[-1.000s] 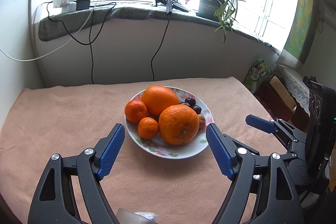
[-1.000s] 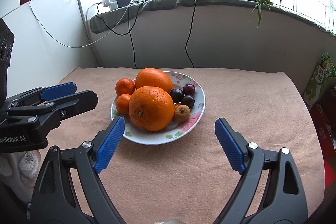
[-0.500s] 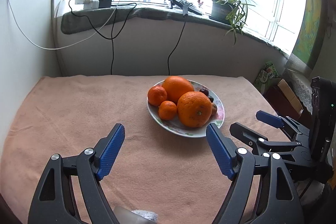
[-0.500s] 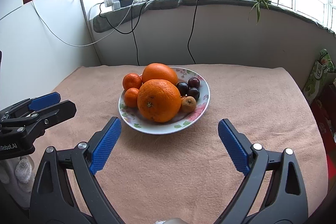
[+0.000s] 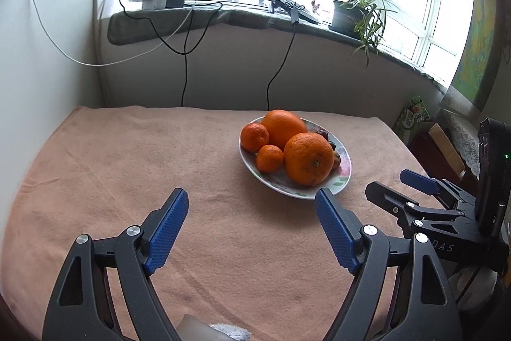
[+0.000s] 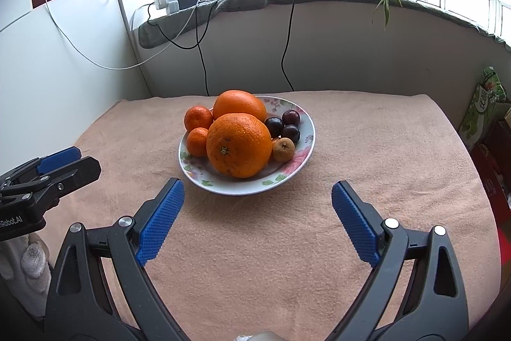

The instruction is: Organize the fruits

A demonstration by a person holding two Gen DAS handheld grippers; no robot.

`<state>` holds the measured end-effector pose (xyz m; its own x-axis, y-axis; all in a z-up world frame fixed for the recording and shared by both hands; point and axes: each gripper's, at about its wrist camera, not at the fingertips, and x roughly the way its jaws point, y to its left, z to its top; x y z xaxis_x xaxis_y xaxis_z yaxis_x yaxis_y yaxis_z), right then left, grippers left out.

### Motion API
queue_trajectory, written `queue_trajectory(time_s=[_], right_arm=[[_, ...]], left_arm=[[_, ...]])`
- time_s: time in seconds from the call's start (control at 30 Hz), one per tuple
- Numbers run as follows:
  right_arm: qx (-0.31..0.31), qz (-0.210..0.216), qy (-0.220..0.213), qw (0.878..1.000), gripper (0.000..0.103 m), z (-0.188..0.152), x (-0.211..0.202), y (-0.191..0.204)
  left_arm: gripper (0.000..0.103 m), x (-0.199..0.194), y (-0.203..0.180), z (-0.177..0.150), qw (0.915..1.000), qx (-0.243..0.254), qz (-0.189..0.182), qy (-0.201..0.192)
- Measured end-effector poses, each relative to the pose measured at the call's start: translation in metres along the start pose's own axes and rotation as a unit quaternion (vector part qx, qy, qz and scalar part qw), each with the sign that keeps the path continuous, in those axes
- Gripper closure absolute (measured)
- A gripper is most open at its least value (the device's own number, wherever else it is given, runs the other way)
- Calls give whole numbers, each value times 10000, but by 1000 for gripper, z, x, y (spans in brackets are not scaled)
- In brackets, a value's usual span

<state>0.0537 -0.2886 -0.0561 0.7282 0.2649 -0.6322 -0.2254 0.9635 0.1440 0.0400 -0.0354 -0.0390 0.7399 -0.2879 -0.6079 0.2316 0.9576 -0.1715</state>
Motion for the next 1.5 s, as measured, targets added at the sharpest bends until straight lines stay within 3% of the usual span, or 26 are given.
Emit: queue_trajectory(time_s=[1.5], right_arm=[[50, 9, 55, 10000, 8, -3, 0, 7]], left_arm=[[21, 0, 2, -1, 10000, -24, -8, 18]])
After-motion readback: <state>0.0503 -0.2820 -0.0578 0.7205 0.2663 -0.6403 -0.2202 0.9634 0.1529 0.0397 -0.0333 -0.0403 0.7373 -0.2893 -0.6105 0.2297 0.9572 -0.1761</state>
